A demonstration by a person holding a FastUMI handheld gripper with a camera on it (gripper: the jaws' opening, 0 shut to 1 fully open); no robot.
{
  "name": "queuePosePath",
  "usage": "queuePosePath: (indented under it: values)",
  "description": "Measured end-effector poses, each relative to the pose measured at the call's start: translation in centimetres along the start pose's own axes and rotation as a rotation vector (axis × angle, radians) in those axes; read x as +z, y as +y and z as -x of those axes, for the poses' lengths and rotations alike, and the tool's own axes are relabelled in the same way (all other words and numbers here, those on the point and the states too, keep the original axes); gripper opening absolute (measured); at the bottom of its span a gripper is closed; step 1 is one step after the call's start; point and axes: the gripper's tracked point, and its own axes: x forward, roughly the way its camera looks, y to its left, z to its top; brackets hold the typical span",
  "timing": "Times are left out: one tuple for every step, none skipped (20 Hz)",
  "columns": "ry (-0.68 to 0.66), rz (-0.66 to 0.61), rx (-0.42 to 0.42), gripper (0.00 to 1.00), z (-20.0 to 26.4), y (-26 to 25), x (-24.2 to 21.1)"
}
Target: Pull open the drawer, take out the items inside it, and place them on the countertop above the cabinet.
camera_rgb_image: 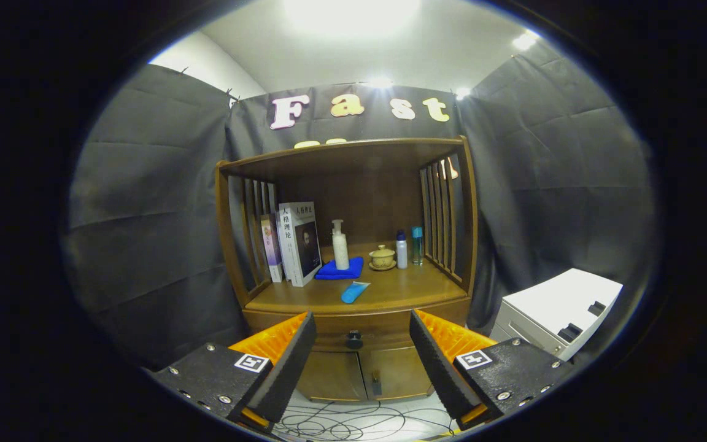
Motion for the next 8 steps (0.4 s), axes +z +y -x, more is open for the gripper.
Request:
queuePosePath:
  values:
    - [0.005, -0.002, -0.008, 0.95, 0.2, -0.4, -0.2]
    - [0.007, -0.005, -0.013, 0.95, 0.5, -0.6, -0.3]
    - [0.006, -0.010, -0.016, 0.95, 0.6, -0.8, -0.3]
    - [0.002, -0.013, -0.019, 0.95, 0.6, -1.0, -0.3]
    - [0.000, -0.014, -0.023, 0.95, 0.7, -1.2, -0.2]
    - [-0.002, -0.015, -0.025, 0.95, 0.8, -1.4, -0.3]
    - [-0.008, -0.011, -0.027, 0.95, 0.9, -1.4, -0.1]
    - [-0.015, -0.005, -0.028, 0.95, 1.1, -1.5, 0.1]
